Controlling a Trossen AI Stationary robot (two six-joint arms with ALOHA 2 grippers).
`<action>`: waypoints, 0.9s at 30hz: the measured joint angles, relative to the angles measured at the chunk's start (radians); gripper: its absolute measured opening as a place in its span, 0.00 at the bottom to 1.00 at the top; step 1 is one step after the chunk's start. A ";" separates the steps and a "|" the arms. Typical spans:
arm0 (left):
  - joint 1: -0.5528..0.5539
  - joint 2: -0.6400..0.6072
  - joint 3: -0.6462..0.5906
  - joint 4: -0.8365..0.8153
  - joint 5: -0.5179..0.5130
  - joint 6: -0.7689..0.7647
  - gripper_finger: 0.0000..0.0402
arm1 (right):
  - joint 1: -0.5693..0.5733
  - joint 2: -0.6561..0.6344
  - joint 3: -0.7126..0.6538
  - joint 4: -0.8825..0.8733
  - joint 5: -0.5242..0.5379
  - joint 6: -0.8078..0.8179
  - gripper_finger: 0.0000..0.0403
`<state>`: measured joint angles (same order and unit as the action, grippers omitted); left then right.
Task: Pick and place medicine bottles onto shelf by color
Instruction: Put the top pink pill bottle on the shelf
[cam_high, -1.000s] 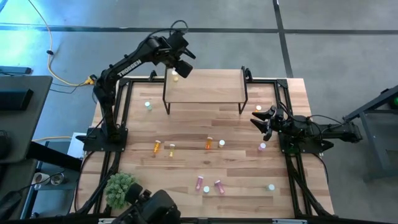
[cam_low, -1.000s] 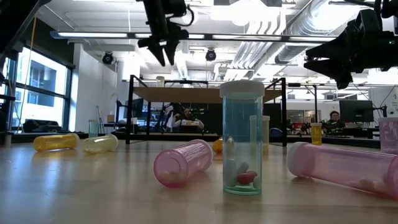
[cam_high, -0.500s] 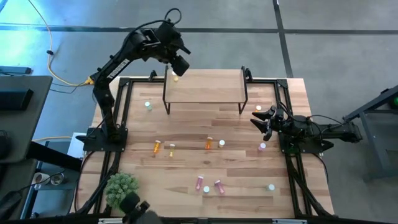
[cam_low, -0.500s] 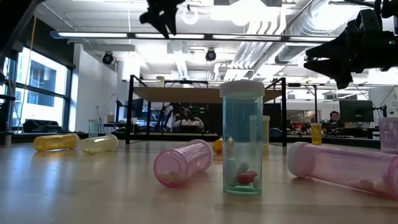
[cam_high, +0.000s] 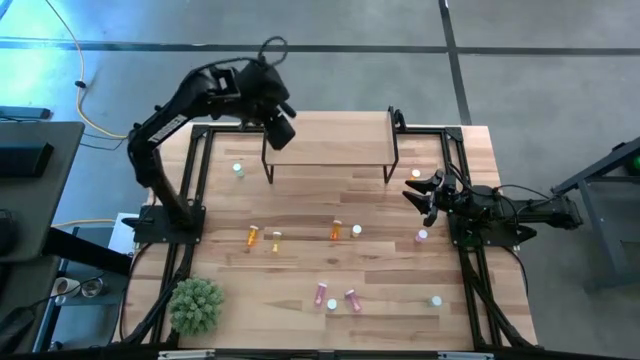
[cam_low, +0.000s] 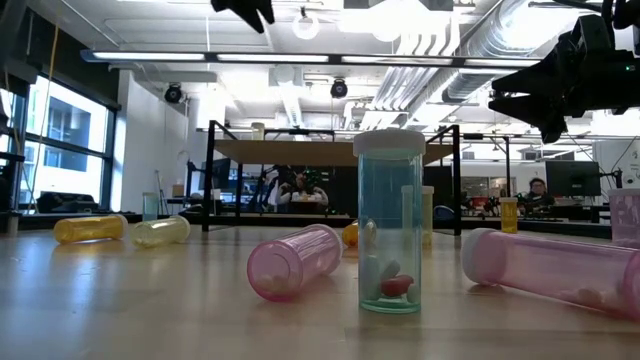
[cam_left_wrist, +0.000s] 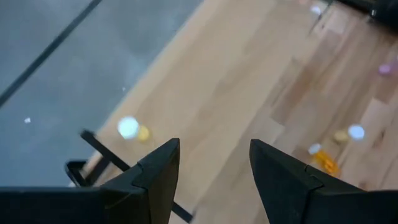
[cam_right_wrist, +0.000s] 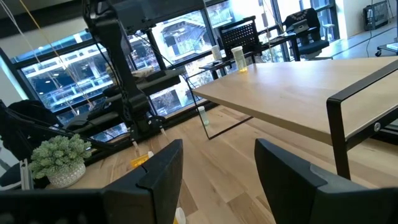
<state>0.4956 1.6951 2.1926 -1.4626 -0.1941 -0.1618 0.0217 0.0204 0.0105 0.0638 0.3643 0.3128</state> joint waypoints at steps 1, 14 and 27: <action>-0.009 -0.018 -0.043 0.011 -0.006 -0.015 0.46 | 0.000 0.000 0.000 0.000 0.000 0.000 0.47; -0.148 -0.288 -0.555 0.386 0.052 -0.159 0.46 | 0.000 0.000 0.000 0.000 0.000 0.000 0.47; -0.291 -0.425 -0.859 0.706 0.052 -0.240 0.46 | 0.000 0.000 0.000 0.001 0.000 0.000 0.47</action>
<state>0.2047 1.2704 1.3337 -0.7562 -0.1421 -0.4018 0.0216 0.0204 0.0101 0.0645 0.3645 0.3128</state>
